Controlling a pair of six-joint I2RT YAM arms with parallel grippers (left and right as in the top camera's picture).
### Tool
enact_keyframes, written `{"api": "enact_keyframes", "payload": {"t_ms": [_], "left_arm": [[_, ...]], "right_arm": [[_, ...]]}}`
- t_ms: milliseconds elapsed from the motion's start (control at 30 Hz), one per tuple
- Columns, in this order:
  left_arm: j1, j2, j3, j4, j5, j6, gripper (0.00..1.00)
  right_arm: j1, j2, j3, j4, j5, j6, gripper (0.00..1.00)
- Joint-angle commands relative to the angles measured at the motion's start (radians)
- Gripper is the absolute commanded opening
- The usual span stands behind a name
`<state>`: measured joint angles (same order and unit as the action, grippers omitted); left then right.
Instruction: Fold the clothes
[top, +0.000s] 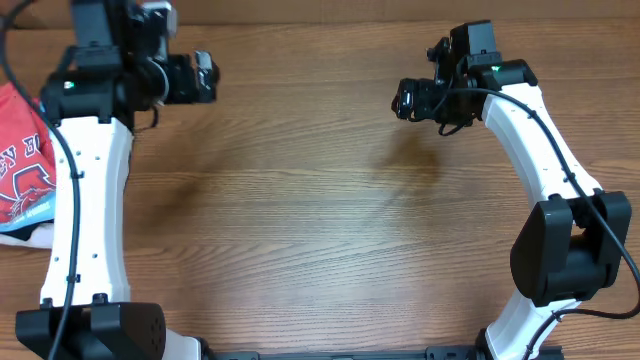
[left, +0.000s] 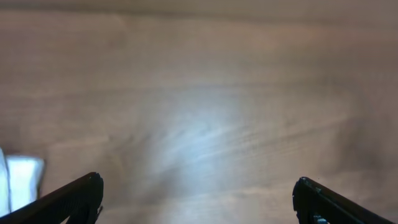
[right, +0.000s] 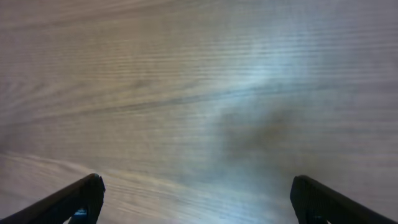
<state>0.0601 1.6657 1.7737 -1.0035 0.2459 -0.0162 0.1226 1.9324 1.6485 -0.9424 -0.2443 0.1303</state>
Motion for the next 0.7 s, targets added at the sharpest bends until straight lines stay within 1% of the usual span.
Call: {"api": "enact_keyframes", "payload": {"t_ms": [0, 67, 133, 167, 267, 367, 467, 533, 633, 667], "left_arm": [[-0.009, 0.001, 0.002, -0.124, -0.055, -0.06, 1.0], [-0.009, 0.001, 0.002, -0.196, -0.067, -0.087, 1.0], [-0.009, -0.006, 0.002, -0.23, -0.127, -0.093, 1.0], [-0.01, -0.013, -0.003, -0.238, -0.152, -0.092, 1.0], [-0.017, -0.066, -0.069, -0.222, -0.142, -0.056, 1.0], [-0.04, -0.176, -0.211, -0.156, -0.142, -0.047, 1.0], [-0.064, -0.37, -0.425, -0.058, -0.142, -0.033, 1.0], [-0.068, -0.55, -0.578, 0.014, -0.141, -0.032, 1.0], [-0.068, -0.748, -0.702, 0.058, -0.142, -0.032, 1.0], [-0.068, -0.84, -0.752, 0.068, -0.157, -0.032, 1.0]], "right_arm": [[-0.014, -0.047, 0.021, -0.049, 0.035, 0.001, 1.0], [-0.014, -0.071, 0.021, -0.091, 0.051, 0.009, 1.0], [-0.014, -0.097, 0.018, -0.119, 0.088, 0.054, 1.0], [-0.014, -0.109, 0.012, -0.12, 0.09, 0.053, 1.0], [-0.014, -0.18, -0.031, -0.116, 0.11, 0.084, 1.0], [-0.013, -0.315, -0.152, -0.056, 0.124, 0.101, 1.0], [-0.013, -0.503, -0.343, 0.044, 0.125, 0.101, 1.0], [-0.013, -0.703, -0.514, 0.135, 0.141, 0.098, 1.0], [-0.012, -0.906, -0.645, 0.19, 0.202, 0.099, 1.0], [-0.012, -1.024, -0.699, 0.195, 0.239, 0.099, 1.0]]}}
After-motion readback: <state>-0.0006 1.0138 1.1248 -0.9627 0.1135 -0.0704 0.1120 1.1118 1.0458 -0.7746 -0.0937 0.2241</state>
